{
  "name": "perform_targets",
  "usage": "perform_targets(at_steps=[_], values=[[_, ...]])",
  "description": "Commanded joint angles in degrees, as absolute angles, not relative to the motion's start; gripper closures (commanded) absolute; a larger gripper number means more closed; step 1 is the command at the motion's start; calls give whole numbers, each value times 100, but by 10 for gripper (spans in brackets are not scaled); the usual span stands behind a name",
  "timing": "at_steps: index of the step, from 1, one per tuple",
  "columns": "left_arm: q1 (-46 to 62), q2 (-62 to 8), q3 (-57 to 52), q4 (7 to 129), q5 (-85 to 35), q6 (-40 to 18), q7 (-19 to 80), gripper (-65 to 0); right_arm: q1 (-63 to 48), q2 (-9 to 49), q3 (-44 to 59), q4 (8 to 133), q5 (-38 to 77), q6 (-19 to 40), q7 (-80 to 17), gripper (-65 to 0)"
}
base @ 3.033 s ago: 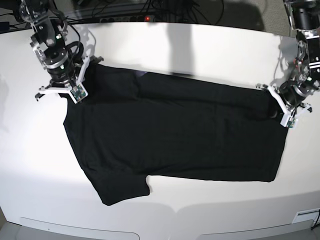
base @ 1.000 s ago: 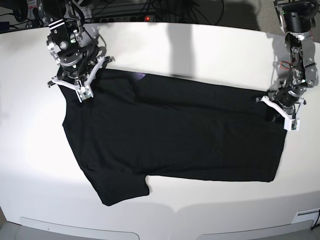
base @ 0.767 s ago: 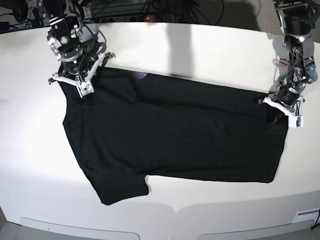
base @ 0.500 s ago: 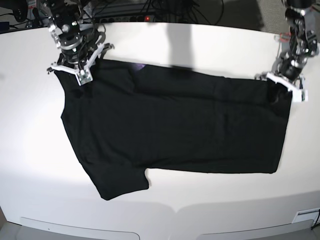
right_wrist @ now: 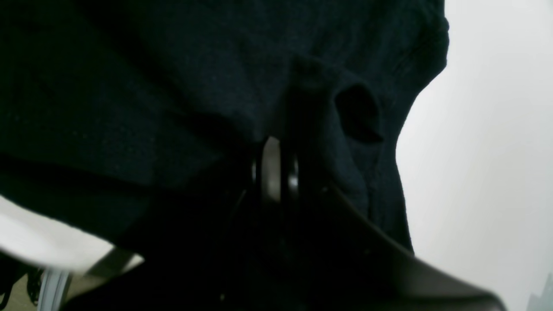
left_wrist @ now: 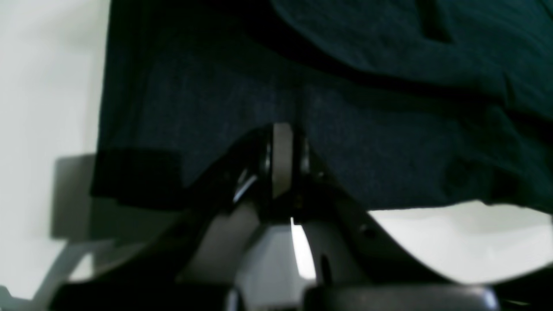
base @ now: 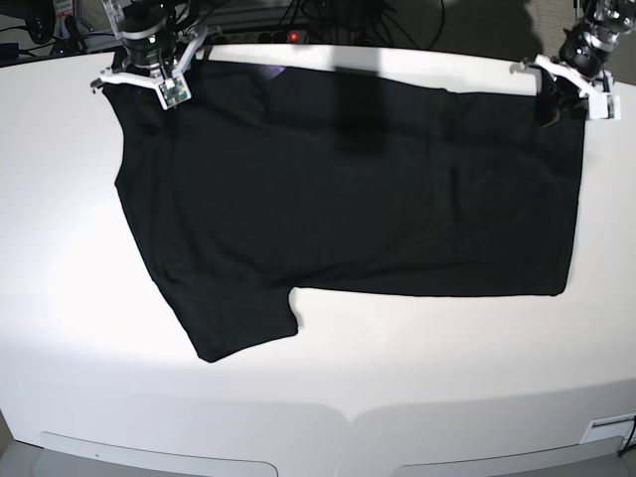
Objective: Fold the T-shirt properly
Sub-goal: 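Drag the shirt with both grippers to straighten it on the table, then move the right gripper to the shirt's hem corner and grasp it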
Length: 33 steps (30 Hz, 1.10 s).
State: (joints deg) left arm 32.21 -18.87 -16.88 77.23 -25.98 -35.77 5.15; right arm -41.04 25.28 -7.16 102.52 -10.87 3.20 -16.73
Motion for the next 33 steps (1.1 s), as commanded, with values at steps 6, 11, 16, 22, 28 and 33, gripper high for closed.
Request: perform_targets(at_steps=[6,11,16,22,28,33], values=[[3603,-1894,-1647,7950,-2106,-3393,1319,0,-4178,2569,-541,10328,-1505,89,-1715,0],[3601,-1894,-1822,8263,-2108,-3391,1321,0,-4178,2569,-25,10328,-1481,95,-1712,0],[3601,-1894,-2025,8527,-2110,-3391,1361,0,-4178,2569,121,10328,-1439,110,-1614,0],[3603,-1892,-2353,9209,-2154,-3389,1365,0,-4176,2571,123,10733,-1439,110,-1509,0],[3551,-1896,-2987,10296,-2773,-3389,1485,0,-4016,2571,200,11312,-1437,113,-1498,0],[2753,-1957,-3085,10285,-2799,-3389,1844,-119,-3284,2569,198,11303,-851,851,-1876,0]])
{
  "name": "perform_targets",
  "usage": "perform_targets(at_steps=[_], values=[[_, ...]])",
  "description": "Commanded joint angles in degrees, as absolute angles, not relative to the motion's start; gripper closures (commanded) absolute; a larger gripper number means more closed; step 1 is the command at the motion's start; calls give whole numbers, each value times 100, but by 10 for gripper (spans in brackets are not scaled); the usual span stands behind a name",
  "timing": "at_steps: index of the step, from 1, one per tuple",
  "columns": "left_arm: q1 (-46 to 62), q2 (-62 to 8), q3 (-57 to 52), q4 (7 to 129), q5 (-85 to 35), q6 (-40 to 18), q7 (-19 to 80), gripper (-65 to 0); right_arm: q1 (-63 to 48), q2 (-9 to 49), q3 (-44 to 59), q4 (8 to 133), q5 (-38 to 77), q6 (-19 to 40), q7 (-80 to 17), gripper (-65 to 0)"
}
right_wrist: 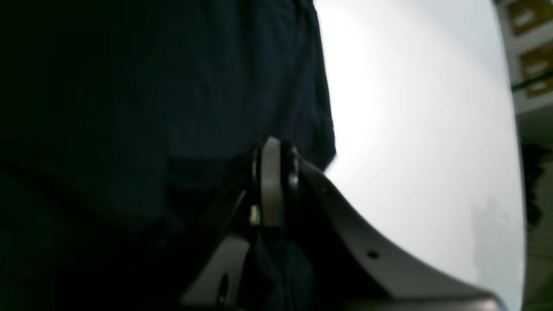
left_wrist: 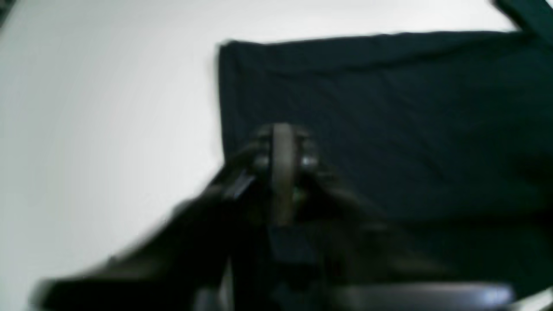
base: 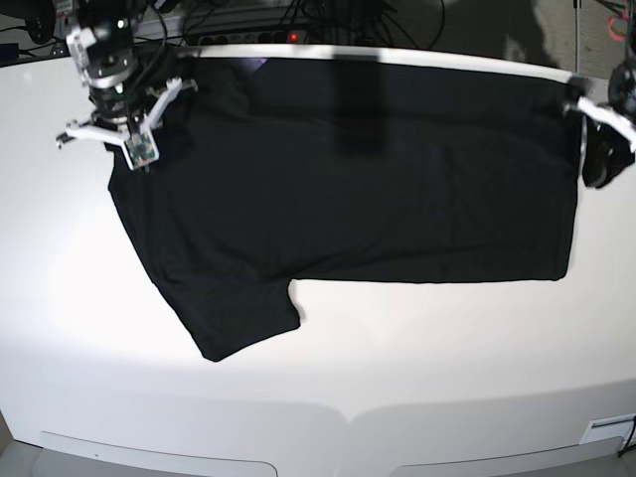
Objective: Fold the T-shirt properly
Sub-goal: 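Move the right gripper to the shirt's hem corner and grasp it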
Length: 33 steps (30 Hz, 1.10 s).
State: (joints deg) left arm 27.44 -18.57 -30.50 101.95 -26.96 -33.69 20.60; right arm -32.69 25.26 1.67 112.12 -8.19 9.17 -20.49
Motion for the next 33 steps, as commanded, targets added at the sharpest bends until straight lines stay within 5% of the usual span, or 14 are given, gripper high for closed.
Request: perform_targets(at_steps=[1,2,5,7,13,22,33], values=[[2508,-1957,-3061,10202,-2797,-3391,2043,-170,-3100,2569,198,11301,-696,1116,-2069,0],[2237,-1955,-3057,10082,-2799,-3391,2272,-202,-2912,2567,198,11301,-552,1319,-2279,-11],[1367,-2005,-3002,9520,-2799,-3393,2836,-211,-2410,2567,198,11301,-106,1579,-2808,-215],[781,-2080,-2895,8965,-2792,-3422,2993,-211,-2141,2569,198,11301,104,1616,-3081,-273],[-915,-2569,-2255,6593,-2792,-3972,3336,-211,-1745,2569,198,11301,217,1828,-3568,-275],[-2685,-2936,-1439,3638,-2047,-4000,2899,-211,-1745,2569,198,11301,217,1828,-3566,-274],[-3015,-2805,-967,2880,-1992,-4000,3343,-211,-1715,2569,198,11301,217,1824,-3564,-274]])
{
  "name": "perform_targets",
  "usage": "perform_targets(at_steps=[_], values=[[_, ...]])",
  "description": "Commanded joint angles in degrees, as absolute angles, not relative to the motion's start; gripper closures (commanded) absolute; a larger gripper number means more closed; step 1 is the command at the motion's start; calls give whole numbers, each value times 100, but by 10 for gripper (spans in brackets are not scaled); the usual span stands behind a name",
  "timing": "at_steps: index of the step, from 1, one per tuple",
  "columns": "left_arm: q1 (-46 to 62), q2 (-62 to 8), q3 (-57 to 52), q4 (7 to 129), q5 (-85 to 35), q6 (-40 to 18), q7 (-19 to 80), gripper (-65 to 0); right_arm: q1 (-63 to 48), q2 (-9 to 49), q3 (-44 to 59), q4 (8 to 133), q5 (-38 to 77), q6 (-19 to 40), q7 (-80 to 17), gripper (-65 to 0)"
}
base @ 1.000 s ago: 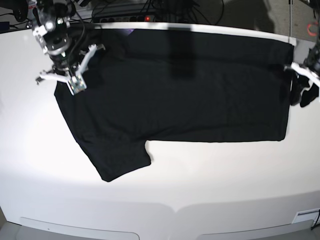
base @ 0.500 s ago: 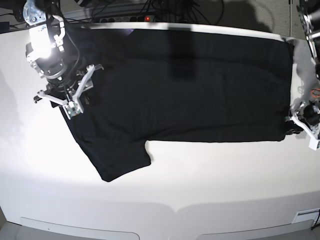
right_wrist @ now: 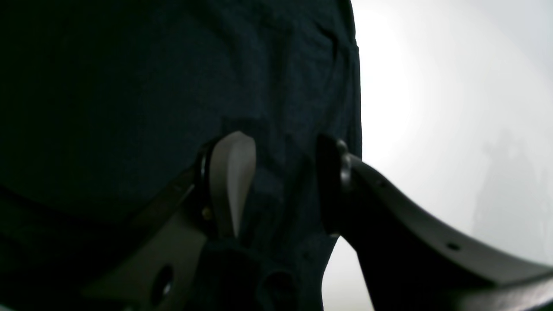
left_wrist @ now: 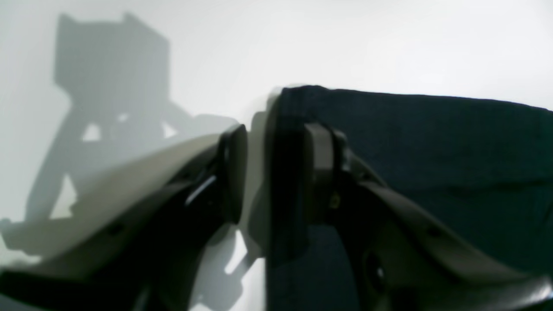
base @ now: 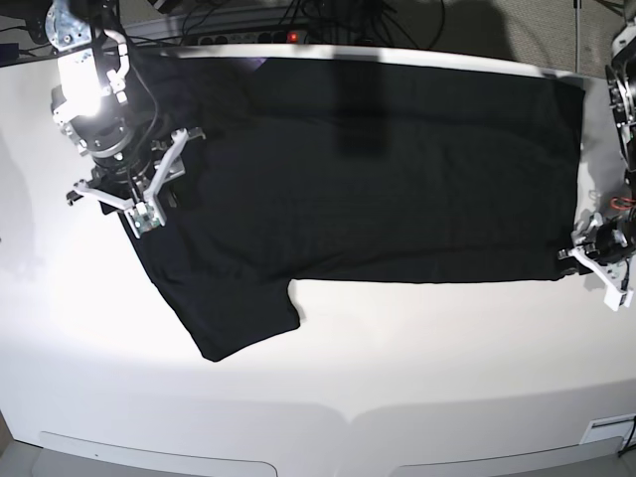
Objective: Fold the T-shirt properly
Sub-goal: 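Move the right gripper to the shirt's hem corner and grasp it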
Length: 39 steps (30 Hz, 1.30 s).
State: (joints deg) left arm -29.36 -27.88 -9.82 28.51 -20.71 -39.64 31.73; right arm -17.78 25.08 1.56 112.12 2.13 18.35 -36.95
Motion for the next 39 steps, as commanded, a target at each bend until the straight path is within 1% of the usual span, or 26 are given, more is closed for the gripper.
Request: perform_targets(at_steps=[1,4,5,6,8,9,12,16,18,19,22,26,30,32,34,39], values=[[-3015,-2753,-910,2880,-2049,-4000,3413,-211,-1695,2569,198,11301,220,1826,-3564,-274],[-3015,-2613,-797,2880,-2060,-4000,3479,-205,-1664,2569,198,11299,215,1826,-3564,-274],[-3015,-2587,-797,2880,-2060,-4000,3503,-184,-1664,2569,198,11299,215,1826,-3557,-274],[-3015,-2585,-797,2880,-2060,-4000,3520,-145,-1649,2569,198,11297,215,1826,-3529,-274],[-3020,-2604,-799,2880,-2062,-4000,3503,-41,-1597,2571,198,11271,202,1826,-3380,-274],[-3020,-2609,-799,2880,-2064,-4000,3487,0,-1542,2569,198,11222,196,1824,-3258,-274],[-3017,-2606,-799,2880,-2064,-4000,3422,0,-1205,2567,198,10820,617,1809,-3004,-274],[-3013,-2596,-799,2880,-2071,-4000,3070,0,-191,2523,178,9682,1337,1824,-3581,-274],[-3013,-2571,-799,2880,-2141,-4000,2963,0,408,2526,176,9013,1514,1857,-3662,-274],[-3013,-2554,-799,2880,-2167,-4000,2945,0,709,2526,176,8698,1623,1925,-3677,-274],[-3013,-2477,-799,2880,-2167,-4000,2897,0,1634,2521,167,7725,2099,2410,-3885,-274],[-2965,-2397,-799,2880,-2169,-4000,2816,0,2875,2528,-47,6154,2495,2860,-4123,-281],[-2888,-2320,-799,2880,-2150,-4000,2689,0,3964,2526,-600,4370,2493,3094,-3929,-370],[-2851,-2272,-799,2880,-2147,-4000,2694,0,4403,2508,-958,3640,2237,3227,-3640,-377],[-2827,-2250,-799,2880,-2150,-4000,2698,0,4731,2449,-1273,3087,1949,3236,-3326,-377],[-2827,-2252,-799,2880,-2152,-4000,2692,0,5002,2206,-1621,2370,1780,3218,-2915,-377]])
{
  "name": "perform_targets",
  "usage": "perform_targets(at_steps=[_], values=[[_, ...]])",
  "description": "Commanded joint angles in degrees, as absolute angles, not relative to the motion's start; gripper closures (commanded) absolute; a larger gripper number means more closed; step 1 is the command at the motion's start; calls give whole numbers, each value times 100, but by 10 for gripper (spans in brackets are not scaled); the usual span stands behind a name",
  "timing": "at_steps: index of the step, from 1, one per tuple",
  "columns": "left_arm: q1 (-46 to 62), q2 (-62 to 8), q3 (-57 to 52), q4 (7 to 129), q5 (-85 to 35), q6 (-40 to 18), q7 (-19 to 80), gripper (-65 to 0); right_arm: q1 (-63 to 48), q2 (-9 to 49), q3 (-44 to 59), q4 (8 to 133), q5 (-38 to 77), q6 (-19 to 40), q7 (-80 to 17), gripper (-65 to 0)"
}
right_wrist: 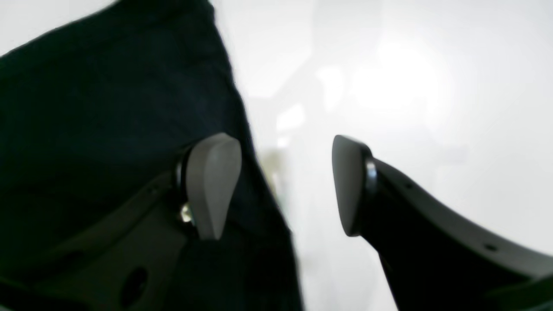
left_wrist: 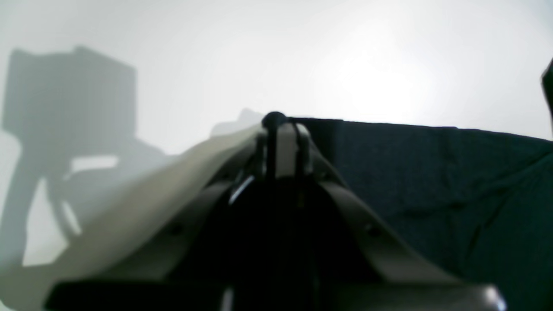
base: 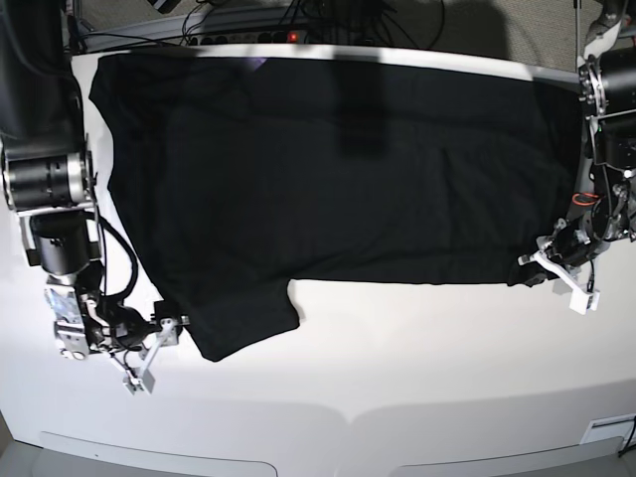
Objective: Fold the T-shirt properly
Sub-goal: 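Move the right gripper to the shirt's hem corner and grasp it, then lift the hem with both grippers and fold it over toward the collar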
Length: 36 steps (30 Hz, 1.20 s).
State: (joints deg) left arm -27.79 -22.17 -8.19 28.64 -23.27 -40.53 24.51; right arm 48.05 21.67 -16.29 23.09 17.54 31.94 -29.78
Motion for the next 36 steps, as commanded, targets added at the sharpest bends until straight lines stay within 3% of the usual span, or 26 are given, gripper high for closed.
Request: perform_targets(at_steps=[1,13,18,23,24,30,36], values=[[-2827,-2255,-799,2880,-2152,-4000,2689,0,5000,2169,-1621,2314,1761,3216,-2842,-377],[-2827,-2257,-799,2880,-2145,-4000,2692,0,4880,2014,-1621,2095,1424,3024,-2832,-352],[-2827,-2257,-799,2880,-2145,-4000,2689,0,4746,2014,-1621,2086,1387,3004,-2884,-264],[-2827,-2257,-799,2880,-2147,-4000,2689,0,4748,2023,-1621,2086,1365,3004,-3146,-16],[-2827,-2257,-799,2880,-2152,-4000,2687,0,4748,2027,-1621,2086,1367,3004,-3105,0],[-2829,-2290,-799,2888,-2652,-4000,2545,0,4882,2051,-1621,2152,1367,3059,-2733,0],[-2814,-2375,-825,2891,-3186,-4000,2845,0,4858,2112,-1610,2731,1955,3841,-3809,0]])
